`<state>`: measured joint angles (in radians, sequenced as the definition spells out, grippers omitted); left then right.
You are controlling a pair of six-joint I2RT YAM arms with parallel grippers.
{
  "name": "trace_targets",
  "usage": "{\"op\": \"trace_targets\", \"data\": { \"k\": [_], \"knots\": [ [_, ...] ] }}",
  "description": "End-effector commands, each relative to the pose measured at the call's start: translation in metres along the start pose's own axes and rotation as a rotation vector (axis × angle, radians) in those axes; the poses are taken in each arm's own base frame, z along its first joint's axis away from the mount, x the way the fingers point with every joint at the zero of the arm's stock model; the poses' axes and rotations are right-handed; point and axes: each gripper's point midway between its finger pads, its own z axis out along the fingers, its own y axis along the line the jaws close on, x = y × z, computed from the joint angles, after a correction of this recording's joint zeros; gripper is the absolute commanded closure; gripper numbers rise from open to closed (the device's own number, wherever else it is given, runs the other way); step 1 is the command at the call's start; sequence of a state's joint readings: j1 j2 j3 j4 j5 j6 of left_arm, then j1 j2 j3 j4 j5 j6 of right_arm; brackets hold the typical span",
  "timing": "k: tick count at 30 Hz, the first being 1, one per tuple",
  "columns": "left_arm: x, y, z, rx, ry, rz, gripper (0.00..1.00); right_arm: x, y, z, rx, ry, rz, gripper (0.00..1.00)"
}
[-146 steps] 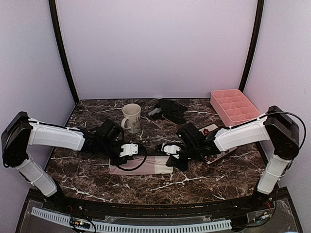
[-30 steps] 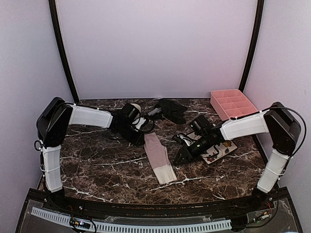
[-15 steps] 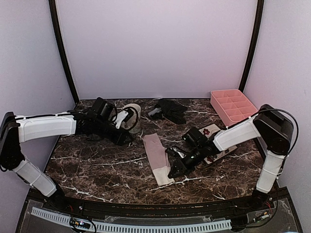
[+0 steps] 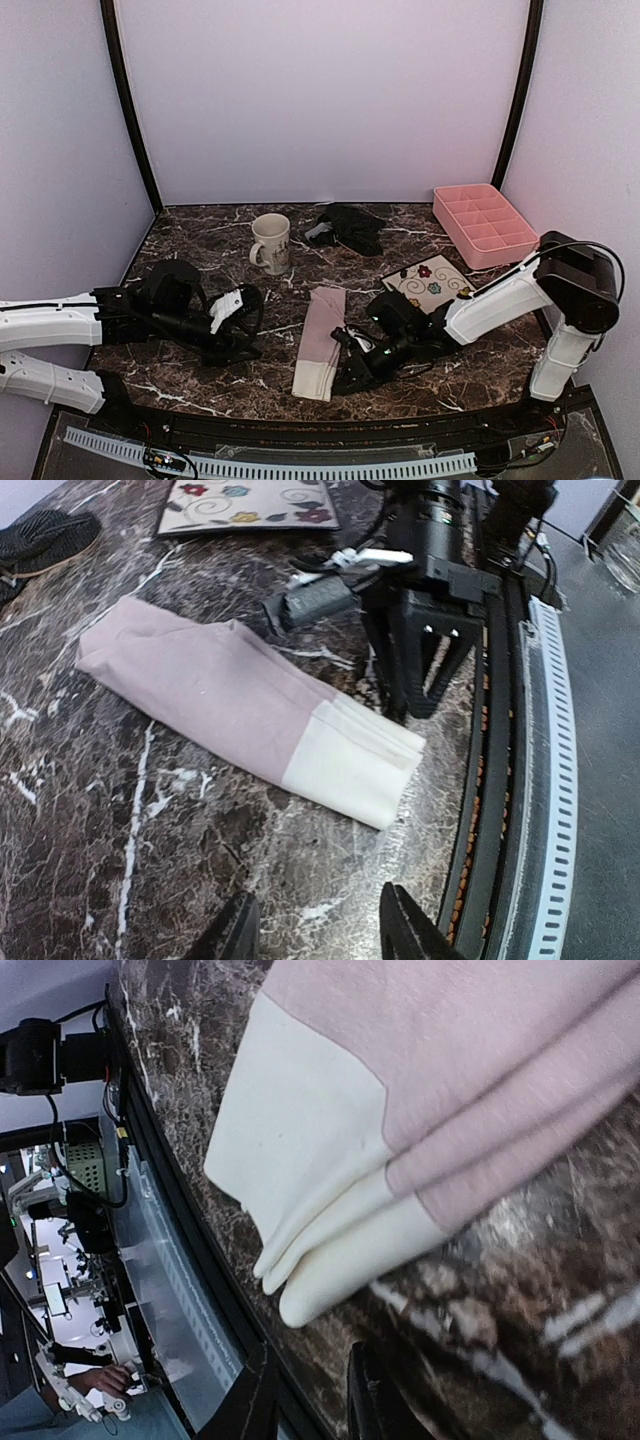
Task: Roll the underwear
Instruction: Rotate the underwear at the center of the board, then pick up the underwear from the center of the board.
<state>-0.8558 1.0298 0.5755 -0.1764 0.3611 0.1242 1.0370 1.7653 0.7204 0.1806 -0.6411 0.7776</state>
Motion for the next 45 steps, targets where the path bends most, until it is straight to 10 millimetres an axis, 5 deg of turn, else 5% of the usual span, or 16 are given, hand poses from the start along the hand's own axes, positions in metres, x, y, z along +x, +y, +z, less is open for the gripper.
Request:
{"op": "trace_targets", "data": {
  "k": [1, 4, 7, 13, 19, 23, 28, 45],
  "knots": [
    [-0.009, -0.021, 0.001, 0.076, -0.079, 0.178, 0.56, -0.005, 0.017, -0.028, 0.006, -0.093, 0.026, 0.75],
    [-0.004, -0.026, 0.011, 0.079, -0.027, 0.279, 0.55, -0.016, 0.042, -0.042, -0.022, -0.121, -0.002, 0.75],
    [0.005, -0.032, 0.021, 0.097, 0.009, 0.385, 0.55, -0.048, 0.055, -0.044, 0.011, -0.203, -0.115, 0.67],
    [0.015, -0.048, 0.04, 0.128, 0.034, 0.54, 0.56, -0.07, 0.059, -0.004, -0.032, -0.112, -0.163, 0.71],
    [0.025, -0.051, 0.052, 0.142, 0.068, 0.61, 0.56, -0.047, 0.023, 0.02, -0.007, 0.0, -0.148, 0.74],
    [0.025, -0.055, 0.065, 0.16, 0.073, 0.637, 0.59, -0.028, -0.011, 0.016, 0.054, 0.041, -0.104, 0.77],
    [0.031, -0.062, 0.084, 0.204, 0.073, 0.671, 0.62, -0.015, -0.028, 0.013, 0.086, 0.088, -0.104, 0.79],
    [0.032, -0.076, 0.116, 0.212, 0.05, 0.751, 0.65, -0.006, -0.036, 0.016, 0.089, 0.132, -0.113, 0.91]
  ]
}}
